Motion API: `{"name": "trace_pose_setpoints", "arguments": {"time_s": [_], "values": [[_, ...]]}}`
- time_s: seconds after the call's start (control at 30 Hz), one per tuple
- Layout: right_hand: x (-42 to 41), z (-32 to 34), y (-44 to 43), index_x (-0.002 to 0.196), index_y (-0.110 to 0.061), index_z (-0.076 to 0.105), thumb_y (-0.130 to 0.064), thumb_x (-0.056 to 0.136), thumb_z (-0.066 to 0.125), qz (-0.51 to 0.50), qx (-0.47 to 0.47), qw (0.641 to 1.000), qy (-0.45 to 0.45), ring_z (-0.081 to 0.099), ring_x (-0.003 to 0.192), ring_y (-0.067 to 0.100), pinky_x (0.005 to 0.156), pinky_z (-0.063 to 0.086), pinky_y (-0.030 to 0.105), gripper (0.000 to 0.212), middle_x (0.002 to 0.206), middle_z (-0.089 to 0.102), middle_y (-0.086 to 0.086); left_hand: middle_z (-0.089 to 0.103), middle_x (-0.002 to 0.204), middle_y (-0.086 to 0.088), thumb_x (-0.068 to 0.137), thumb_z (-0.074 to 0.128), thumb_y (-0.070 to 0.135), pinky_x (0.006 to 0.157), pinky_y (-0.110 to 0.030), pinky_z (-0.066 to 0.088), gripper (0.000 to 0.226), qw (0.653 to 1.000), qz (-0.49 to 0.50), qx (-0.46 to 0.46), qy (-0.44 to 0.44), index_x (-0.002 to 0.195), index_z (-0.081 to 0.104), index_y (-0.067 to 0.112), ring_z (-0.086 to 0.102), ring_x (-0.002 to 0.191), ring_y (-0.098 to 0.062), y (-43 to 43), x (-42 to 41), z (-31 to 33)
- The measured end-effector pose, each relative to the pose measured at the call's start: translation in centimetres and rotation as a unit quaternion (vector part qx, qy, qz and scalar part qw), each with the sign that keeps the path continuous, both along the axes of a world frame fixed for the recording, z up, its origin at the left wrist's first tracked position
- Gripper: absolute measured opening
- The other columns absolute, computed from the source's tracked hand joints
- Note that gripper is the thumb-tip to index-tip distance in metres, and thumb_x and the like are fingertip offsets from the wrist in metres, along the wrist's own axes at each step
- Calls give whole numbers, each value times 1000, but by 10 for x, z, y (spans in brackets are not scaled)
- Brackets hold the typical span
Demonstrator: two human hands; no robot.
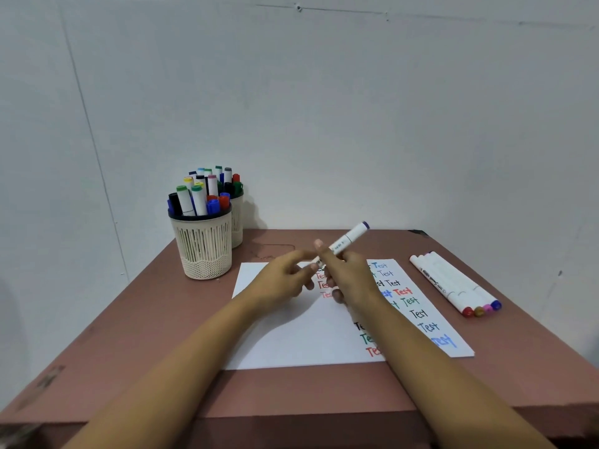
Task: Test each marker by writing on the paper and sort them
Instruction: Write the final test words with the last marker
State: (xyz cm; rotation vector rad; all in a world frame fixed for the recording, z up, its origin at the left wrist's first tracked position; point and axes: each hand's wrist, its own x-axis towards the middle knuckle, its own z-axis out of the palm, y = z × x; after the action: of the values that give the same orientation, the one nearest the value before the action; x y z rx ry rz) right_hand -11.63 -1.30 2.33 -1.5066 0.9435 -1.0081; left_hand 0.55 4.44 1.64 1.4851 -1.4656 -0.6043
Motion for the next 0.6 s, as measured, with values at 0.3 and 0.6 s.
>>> {"name": "trace_pose_setpoints", "arguments": {"time_s": [0.3, 0.6], "values": [[-2, 3, 0, 69, -11, 46, -28, 98, 53, 13, -56, 998, -19, 39, 50, 11, 50, 35, 24, 34, 58, 42, 1, 47, 65, 8, 98, 45, 33, 44, -12, 28, 28, 997, -2, 15, -76, 83, 54, 12, 40, 52, -3, 4, -3, 3], [-12, 11, 0, 73, -15, 41, -29, 99, 50, -20, 16, 985, -169, 33, 44, 7, 40, 28, 19, 30, 58, 35, -1, 57, 91, 22, 86, 60, 45, 68, -19, 41, 25, 995, 70, -20, -65, 103, 57, 27, 52, 75, 0, 9, 5, 5]]}}
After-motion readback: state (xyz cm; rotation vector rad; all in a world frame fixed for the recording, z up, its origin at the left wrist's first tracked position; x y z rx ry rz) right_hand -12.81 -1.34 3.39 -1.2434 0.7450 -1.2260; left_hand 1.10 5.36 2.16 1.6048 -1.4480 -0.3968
